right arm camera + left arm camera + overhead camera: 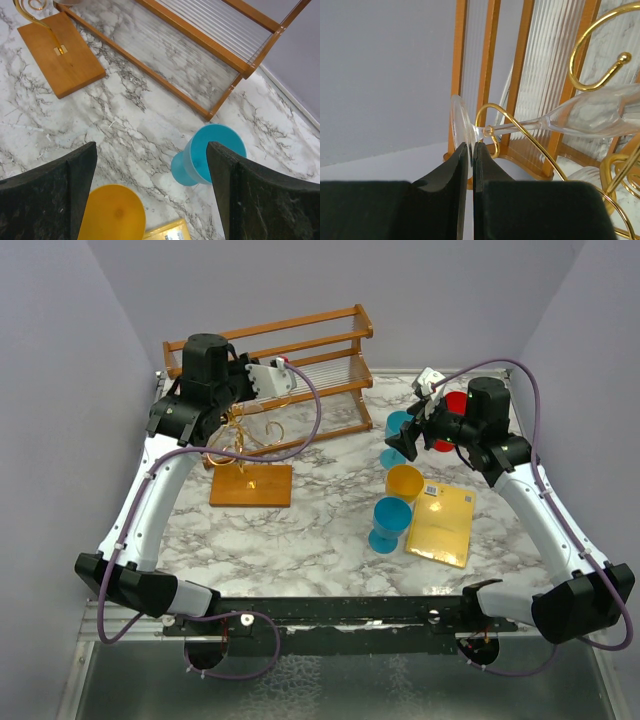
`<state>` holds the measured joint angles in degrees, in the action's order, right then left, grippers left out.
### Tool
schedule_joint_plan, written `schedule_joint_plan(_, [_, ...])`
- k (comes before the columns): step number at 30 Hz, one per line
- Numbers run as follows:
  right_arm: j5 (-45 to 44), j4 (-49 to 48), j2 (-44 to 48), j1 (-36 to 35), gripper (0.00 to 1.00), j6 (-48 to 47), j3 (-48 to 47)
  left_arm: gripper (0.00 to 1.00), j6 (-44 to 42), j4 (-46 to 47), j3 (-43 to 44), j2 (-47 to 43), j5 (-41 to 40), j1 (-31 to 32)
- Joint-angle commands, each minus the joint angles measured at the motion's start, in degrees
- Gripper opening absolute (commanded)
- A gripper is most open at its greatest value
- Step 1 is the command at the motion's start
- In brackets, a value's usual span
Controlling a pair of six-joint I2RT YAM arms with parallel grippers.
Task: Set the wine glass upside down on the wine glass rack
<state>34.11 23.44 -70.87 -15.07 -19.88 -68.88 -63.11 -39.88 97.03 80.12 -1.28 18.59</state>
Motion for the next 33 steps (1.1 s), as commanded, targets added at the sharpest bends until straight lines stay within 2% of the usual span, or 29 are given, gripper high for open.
schedule_joint_plan(1, [-0.86, -1.52, -0.16, -0.22, 0.9, -0.84, 0.26, 0.0, 1.05, 6.24, -0.11, -1.01, 0.51, 0.43])
schedule_joint_plan(19, [-0.88, -1.56, -0.25, -0.22, 0.9, -0.86, 0.33, 0.0, 1.5, 6.65, 1.46, 1.52, -7.35, 0.57])
schedule_joint_plan(33, [-0.87, -1.45, -0.14, -0.22, 0.9, -0.85, 0.24, 0.0, 1.9, 5.56, 1.85, 2.2, -10.32, 0.5])
